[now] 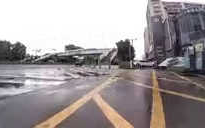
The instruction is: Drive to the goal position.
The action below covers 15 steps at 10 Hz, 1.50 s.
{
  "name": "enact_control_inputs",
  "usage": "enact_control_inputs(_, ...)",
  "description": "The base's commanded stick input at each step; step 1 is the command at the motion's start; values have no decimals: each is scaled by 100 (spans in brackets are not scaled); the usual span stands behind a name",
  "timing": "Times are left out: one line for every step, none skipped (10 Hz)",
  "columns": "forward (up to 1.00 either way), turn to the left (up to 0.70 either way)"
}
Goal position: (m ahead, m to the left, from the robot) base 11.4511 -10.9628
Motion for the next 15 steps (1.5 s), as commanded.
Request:
enact_control_inputs(70, 0)
enact_control_inputs(70, 0)
enact_control_inputs(70, 0)
enact_control_inputs(70, 0)
enact_control_inputs(70, -12)
enact_control_inputs(70, -13)
enact_control_inputs(70, -13)
enact_control_inputs(70, -12)
enact_control_inputs(70, -11)
enact_control_inputs(70, -5)
enact_control_inputs(70, -1)
enact_control_inputs(70, 0)
enact_control_inputs(70, 0)
enact_control_inputs(70, 0)
enact_control_inputs(70, 0)
